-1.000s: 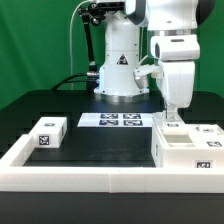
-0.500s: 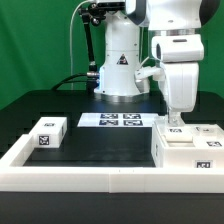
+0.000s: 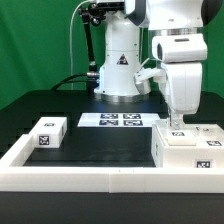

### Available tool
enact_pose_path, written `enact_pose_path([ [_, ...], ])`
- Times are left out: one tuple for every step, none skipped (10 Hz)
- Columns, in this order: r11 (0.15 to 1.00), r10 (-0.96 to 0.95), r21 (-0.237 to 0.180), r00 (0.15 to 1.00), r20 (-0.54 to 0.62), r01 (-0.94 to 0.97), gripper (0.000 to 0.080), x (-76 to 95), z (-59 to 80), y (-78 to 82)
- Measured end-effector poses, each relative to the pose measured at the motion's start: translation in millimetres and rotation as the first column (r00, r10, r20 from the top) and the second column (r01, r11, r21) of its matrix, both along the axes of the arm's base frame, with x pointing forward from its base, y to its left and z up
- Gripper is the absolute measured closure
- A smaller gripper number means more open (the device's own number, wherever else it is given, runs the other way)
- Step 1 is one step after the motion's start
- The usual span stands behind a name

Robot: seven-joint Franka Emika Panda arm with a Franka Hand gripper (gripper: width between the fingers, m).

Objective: Assemble cabinet

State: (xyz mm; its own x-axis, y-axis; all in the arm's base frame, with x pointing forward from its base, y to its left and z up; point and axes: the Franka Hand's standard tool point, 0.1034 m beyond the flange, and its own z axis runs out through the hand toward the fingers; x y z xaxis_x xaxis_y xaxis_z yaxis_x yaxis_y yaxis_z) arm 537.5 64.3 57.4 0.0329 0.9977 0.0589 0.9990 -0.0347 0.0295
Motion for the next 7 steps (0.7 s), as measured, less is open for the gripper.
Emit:
enact_pose_path([
  [1.0,0.0,0.0,1.0,0.0,0.0,0.0729,0.0,0.0,0.0],
  [1.0,0.002,0.0,1.0,-0.001,-0.002,0.0729,0.2,-0.2,0.0],
  [1.0,0.021,-0.002,1.0,-0.011,-0.021,0.0729,10.4,0.3,-0.4],
  [1.0,0.023,0.002,1.0,-0.002,-0.023,0.0729,21.6,0.5,-0.9],
  [1.0,0.025,0.003,1.0,0.003,-0.025,0.0729,25.8,0.8,-2.0],
  [0.999,0.037,0.003,0.999,0.0,-0.037,0.0729,28.8,0.6,-3.0],
  [0.999,0.035,0.005,0.999,0.004,-0.035,0.0729,34.1,0.9,-2.9],
])
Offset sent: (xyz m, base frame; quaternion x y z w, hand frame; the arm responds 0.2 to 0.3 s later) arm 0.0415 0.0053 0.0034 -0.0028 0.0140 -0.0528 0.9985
